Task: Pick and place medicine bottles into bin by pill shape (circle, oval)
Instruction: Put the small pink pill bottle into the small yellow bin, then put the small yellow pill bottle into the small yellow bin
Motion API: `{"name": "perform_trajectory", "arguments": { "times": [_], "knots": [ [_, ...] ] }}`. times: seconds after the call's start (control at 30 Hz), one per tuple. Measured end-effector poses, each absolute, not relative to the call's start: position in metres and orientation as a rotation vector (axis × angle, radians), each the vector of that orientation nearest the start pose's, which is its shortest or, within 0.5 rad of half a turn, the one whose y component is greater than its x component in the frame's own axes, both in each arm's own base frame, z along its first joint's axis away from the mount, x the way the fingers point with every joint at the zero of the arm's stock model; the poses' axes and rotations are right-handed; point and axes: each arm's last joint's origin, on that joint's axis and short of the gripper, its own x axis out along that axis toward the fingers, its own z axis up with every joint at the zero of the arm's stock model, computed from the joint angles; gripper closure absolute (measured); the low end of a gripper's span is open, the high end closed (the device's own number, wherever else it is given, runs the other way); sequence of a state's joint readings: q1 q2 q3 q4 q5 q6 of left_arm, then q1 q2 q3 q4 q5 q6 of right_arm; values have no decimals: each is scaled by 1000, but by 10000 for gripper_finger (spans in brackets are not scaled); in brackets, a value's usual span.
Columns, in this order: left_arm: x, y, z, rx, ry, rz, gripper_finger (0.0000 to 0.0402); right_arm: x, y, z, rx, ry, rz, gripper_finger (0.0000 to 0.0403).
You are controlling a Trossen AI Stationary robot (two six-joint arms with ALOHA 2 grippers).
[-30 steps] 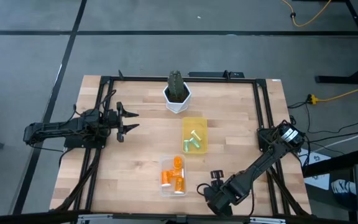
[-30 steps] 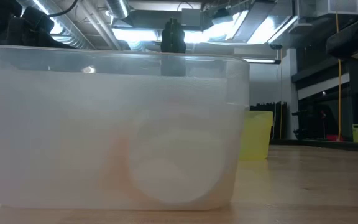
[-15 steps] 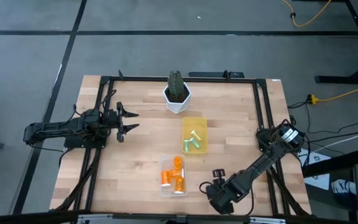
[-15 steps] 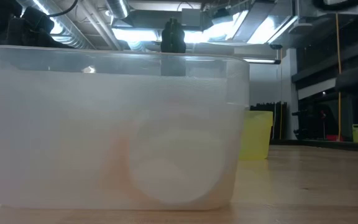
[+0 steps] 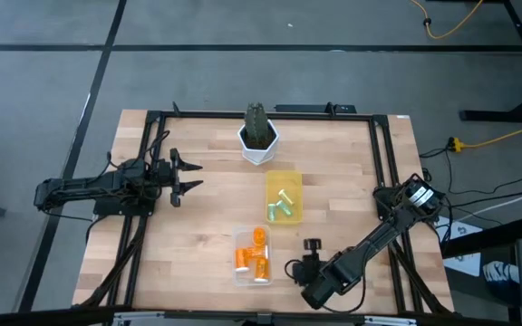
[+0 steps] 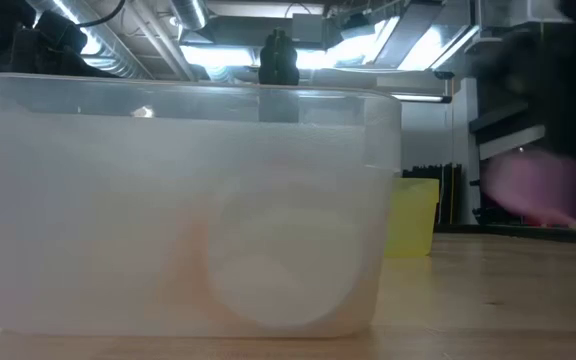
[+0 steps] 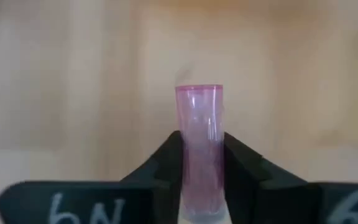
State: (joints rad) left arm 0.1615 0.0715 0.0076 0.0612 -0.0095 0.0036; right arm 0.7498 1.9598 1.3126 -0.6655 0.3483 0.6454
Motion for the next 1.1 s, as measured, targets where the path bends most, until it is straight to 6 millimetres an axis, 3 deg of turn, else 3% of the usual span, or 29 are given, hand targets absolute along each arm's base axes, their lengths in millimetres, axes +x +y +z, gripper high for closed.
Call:
{"name": "perform_trajectory", "arguments": {
  "times": [0.1, 0.23, 0.4, 0.63, 0.87, 1.1],
  "knots": [
    [100, 17, 166, 3, 3, 171, 190, 290, 243, 175, -293, 1043, -175, 335],
    [100, 17, 166, 3, 2, 171, 190, 294, 226, 203, -475, 850, -498, 327],
    [100, 17, 166, 4, 2, 171, 190, 302, 201, 217, -408, 700, -737, 311],
    [100, 17, 166, 4, 2, 171, 190, 325, 164, 212, -185, 858, -806, 303],
    [100, 17, 166, 6, 2, 171, 190, 341, 131, 210, -131, 1002, -814, 232],
    [100, 17, 166, 11, 3, 171, 190, 344, 127, 216, -109, 1075, -768, 173]
  ]
}}
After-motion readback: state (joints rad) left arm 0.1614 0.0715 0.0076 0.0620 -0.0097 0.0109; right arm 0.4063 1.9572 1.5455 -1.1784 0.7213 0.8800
